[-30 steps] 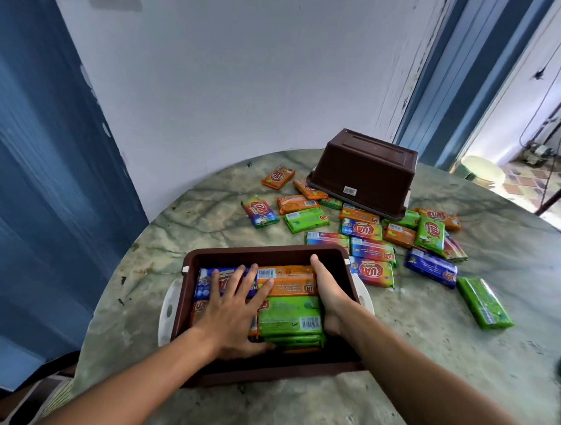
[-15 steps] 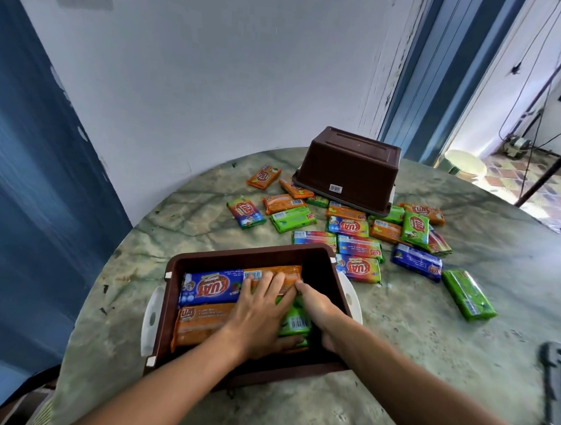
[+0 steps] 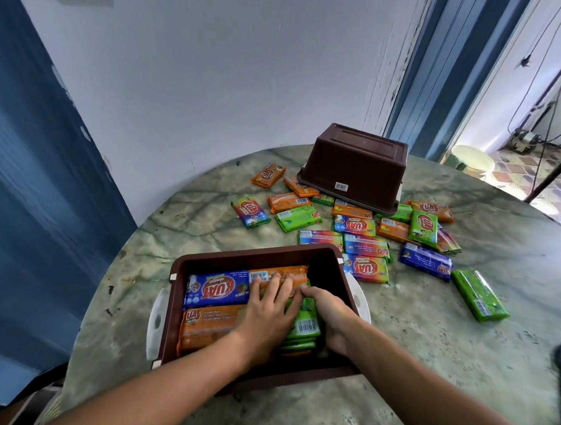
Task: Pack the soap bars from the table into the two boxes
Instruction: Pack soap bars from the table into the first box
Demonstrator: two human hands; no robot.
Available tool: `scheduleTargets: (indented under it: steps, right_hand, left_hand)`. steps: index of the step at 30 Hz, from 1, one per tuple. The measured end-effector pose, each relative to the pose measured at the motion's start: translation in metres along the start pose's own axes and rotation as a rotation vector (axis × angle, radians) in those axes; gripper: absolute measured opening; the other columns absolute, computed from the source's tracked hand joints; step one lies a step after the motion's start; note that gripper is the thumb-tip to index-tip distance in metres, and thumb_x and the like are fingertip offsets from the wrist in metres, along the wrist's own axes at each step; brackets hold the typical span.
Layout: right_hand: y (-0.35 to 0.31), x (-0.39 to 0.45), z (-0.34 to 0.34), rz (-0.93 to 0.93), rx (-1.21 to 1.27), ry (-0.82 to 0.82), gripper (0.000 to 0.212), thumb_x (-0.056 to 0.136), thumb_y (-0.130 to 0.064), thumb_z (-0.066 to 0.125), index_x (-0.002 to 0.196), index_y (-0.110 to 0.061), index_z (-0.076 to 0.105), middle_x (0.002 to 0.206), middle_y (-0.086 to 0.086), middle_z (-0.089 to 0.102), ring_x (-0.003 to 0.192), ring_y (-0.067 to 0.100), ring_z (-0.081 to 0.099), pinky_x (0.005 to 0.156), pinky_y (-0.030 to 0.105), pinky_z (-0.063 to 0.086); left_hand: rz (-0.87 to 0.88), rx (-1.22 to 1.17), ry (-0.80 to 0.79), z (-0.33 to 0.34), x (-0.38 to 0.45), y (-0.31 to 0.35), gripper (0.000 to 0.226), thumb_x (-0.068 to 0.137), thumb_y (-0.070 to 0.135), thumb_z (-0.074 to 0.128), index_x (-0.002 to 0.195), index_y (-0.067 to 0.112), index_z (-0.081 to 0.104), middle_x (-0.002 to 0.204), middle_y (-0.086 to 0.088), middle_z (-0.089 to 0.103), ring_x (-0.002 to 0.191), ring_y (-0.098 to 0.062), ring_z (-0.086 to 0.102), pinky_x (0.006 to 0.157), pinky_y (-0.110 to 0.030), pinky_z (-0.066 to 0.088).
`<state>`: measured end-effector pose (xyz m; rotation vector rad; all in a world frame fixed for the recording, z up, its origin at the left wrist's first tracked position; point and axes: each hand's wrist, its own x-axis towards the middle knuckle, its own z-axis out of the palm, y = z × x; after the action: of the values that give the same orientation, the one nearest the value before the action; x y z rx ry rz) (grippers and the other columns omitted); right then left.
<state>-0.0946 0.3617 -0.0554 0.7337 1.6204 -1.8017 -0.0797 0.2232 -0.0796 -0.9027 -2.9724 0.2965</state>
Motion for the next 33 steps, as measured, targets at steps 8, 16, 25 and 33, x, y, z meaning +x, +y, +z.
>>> scheduleTargets:
  steps: [8,16,25,33]
  right_hand:
    - [-0.001,0.001,0.013,-0.058,0.093,0.059,0.028,0.094,-0.026,0.047,0.101,-0.008,0.067,0.076,0.017,0.070,0.064,0.030,0.067,0.058,0.030,0.050]
    - [0.000,0.001,0.010,-0.107,-0.231,0.055,0.051,0.095,-0.045,0.043,0.121,-0.004,0.059,0.105,0.014,0.069,0.095,0.027,0.066,0.085,0.036,0.052]
    - [-0.016,0.012,0.036,-0.180,-0.239,0.140,0.044,0.096,-0.035,0.051,0.126,-0.004,0.043,0.110,0.012,0.060,0.099,0.028,0.062,0.086,0.037,0.052]
    - [-0.034,-0.036,0.005,-0.606,-0.755,0.104,0.018,0.093,-0.013,0.056,0.108,-0.024,0.057,0.090,-0.007,0.062,0.072,0.005,0.061,0.062,0.011,0.049]
  left_hand:
    - [0.003,0.034,-0.006,0.014,0.001,-0.001,0.052,0.084,0.030,0.035,0.129,0.005,0.040,0.128,-0.025,0.056,0.113,-0.044,0.057,0.079,-0.064,0.050]
    - [-0.012,0.000,-0.058,0.008,-0.001,-0.003,0.060,0.083,0.033,0.042,0.134,0.003,0.035,0.130,-0.022,0.056,0.118,-0.041,0.054,0.084,-0.060,0.050]
    - [-0.232,-0.012,-0.255,-0.016,-0.042,-0.042,0.131,0.065,0.065,0.068,0.148,0.010,-0.018,0.157,-0.015,-0.015,0.144,-0.037,-0.008,0.112,-0.063,0.010]
    - [-0.302,-0.630,0.150,-0.048,-0.059,-0.079,0.080,0.078,0.064,0.052,0.143,0.020,0.038,0.141,-0.001,0.045,0.128,-0.013,0.040,0.106,-0.036,0.038]
